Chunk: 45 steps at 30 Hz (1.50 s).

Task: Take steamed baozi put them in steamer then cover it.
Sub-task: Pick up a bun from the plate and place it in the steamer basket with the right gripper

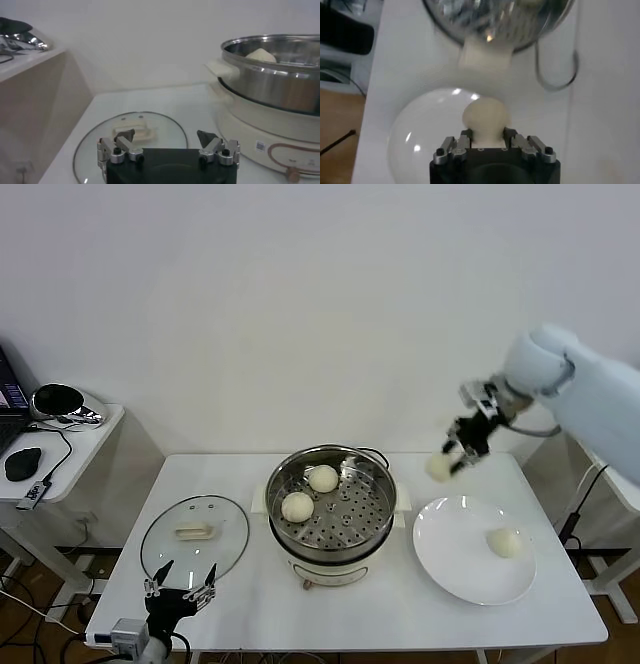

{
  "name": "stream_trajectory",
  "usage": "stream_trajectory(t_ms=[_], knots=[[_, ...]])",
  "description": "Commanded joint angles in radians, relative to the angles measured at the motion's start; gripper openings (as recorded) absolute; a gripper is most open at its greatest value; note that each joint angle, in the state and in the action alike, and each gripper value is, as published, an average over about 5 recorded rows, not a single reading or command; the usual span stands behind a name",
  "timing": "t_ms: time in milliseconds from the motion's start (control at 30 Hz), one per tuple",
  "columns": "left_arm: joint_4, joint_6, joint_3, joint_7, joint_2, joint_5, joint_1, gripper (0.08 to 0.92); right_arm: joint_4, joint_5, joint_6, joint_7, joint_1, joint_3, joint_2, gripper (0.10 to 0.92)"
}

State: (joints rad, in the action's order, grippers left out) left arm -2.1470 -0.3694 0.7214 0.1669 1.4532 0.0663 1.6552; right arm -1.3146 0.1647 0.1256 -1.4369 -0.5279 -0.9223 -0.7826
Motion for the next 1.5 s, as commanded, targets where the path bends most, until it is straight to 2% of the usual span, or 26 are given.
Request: stream_trajectory(t_ms=[33,200,367,667,867,1133,1500], knots=[[-0.021,-0.008,0.014,-0.010,0.004,0.004,0.006,0.823,0.077,0.209,-0.306,-0.011,-0.206,-0.140,-0.184,0.424],[-0.035,-0.014,0.028,-0.014,0.003,0.013,0.009,0.823,0.014,0.176,-0.482,0.028,-0.170,-0.191,-0.239,0.424],[-0.041,-0.018,0.034,-0.023,0.004,0.016,0.008,0.823,-0.025,0.002,-0.606,0.049,-0.128,-0.196,-0.304,0.424],[-0.073,-0.020,0.024,-0.026,0.018,0.011,0.021,0.823,-0.087,-0.280,-0.745,0.107,-0.026,-0.198,-0.392,0.424],[-0.081,-0.021,0.024,-0.028,0.019,0.011,0.025,0.823,-0.101,-0.438,-0.779,0.131,0.060,-0.178,-0.423,0.424],[-0.064,-0.022,0.018,-0.030,0.025,0.009,0.019,0.823,-0.138,-0.432,-0.774,0.181,0.108,-0.218,-0.403,0.426],[-0.067,-0.024,0.013,-0.034,0.036,0.011,0.023,0.823,-0.108,-0.403,-0.739,0.189,0.159,-0.217,-0.417,0.427]])
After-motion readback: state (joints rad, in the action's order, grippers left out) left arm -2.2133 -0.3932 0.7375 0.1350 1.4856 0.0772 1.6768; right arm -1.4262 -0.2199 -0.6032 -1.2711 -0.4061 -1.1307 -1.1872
